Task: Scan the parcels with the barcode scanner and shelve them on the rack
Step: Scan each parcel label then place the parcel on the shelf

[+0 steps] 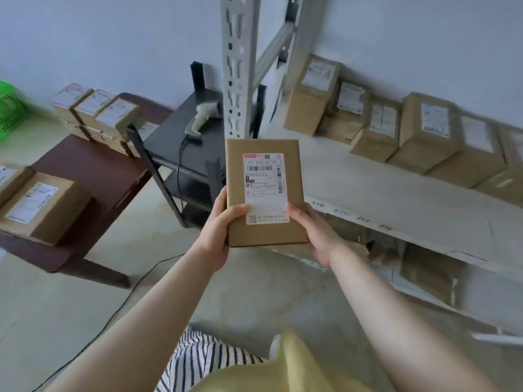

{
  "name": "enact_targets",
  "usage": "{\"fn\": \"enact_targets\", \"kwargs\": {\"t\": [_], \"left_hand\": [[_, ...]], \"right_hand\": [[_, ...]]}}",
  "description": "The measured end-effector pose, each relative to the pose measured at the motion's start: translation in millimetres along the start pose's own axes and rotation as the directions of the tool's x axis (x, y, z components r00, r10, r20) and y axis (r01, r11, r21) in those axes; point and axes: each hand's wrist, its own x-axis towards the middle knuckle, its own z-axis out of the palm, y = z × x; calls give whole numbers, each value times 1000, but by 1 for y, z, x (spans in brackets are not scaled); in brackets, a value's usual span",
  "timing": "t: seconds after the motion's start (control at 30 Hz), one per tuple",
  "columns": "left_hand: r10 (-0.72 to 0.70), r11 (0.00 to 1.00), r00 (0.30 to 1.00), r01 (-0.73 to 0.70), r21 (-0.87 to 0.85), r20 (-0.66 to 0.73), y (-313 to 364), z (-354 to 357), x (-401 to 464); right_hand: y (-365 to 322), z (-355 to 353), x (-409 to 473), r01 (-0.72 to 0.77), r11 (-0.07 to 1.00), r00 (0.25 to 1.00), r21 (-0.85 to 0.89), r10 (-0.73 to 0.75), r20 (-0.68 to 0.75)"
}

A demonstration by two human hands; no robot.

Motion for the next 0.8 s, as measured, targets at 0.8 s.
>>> {"fn": "enact_targets", "kwargs": {"t": [0.8], "left_hand": [[-290,956,918,267,119,269,-101,327,125]], "right_hand": [[-5,-332,-70,-26,976,930,215,102,-352]]}}
